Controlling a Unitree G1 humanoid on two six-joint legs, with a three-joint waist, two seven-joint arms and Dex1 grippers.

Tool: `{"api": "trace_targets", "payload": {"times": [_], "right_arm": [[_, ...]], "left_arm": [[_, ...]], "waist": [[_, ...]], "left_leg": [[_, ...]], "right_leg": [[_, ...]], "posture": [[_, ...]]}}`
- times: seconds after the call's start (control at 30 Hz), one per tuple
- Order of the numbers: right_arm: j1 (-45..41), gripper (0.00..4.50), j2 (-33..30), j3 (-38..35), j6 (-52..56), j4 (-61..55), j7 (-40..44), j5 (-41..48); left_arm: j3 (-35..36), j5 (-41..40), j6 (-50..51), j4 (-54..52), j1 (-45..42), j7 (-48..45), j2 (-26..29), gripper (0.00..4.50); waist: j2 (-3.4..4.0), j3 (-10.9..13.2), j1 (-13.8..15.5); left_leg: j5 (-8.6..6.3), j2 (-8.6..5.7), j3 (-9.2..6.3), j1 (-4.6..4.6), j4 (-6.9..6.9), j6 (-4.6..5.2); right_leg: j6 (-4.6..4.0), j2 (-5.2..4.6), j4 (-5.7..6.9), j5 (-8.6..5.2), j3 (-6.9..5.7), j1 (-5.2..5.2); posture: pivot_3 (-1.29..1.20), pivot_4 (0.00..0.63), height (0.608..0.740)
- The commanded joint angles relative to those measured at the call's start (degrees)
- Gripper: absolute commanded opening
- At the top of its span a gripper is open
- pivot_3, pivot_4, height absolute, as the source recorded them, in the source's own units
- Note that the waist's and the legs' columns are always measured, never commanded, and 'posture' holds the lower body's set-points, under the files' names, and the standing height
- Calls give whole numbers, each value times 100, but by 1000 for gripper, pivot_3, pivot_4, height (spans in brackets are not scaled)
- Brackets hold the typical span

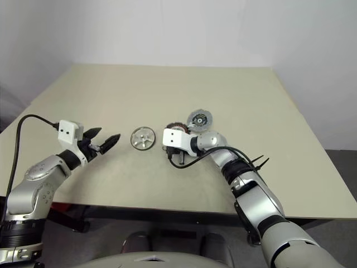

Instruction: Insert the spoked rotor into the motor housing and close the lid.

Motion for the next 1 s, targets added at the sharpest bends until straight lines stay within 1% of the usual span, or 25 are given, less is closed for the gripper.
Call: {"api": "trace_targets", "payload": {"times": [0.03,0.33,0.43,0.57,0.67,0.8,1.0], "right_arm": [[-15,432,16,47,85,-241,170,-11],[4,432,-254,-103,43,-630,267,46],[35,432,-481,-331,269,-1247,584,394],[-75,432,-633,-508,507,-1684,607,519],[-156,432,-656,-499,518,-1529,626,478],[-251,432,-743,-367,257,-1014,639,274],[-309,432,-792,-298,-19,-688,775,171]], "left_arm": [[163,-29,-71,-203,-18,16,64,4500],[192,-13,-93,-181,-18,23,44,4500],[185,-16,-94,-170,-26,23,28,4500],[137,3,-116,-128,-32,13,-7,4500],[107,19,-120,-71,-106,3,-13,4500],[89,37,-139,-7,-196,-9,-25,4500],[111,50,-184,-53,-83,23,-98,4500]], "waist": [[0,0,-1],[0,0,14],[-1,1,15],[-2,2,9],[-2,2,5],[-3,1,11],[-2,2,10]], "left_leg": [[0,0,0,0,-2,0],[2,-3,1,-2,-25,-3],[2,-5,2,-3,-25,-3],[4,-4,2,2,-36,-6],[8,-4,3,2,-49,-13],[9,-4,3,3,-52,-15],[9,-6,3,-1,-53,-14]], "right_leg": [[0,0,-2,0,0,0],[-1,0,-20,0,-2,-2],[-1,0,-23,0,-2,-1],[0,1,-23,0,-1,-1],[0,3,-23,0,0,-1],[-1,4,-23,0,0,-2],[-2,3,-32,0,-2,-6]], "posture": [[0,0,740],[0,0,740],[0,0,740],[0,0,740],[0,0,740],[0,0,740],[0,0,740]]}}
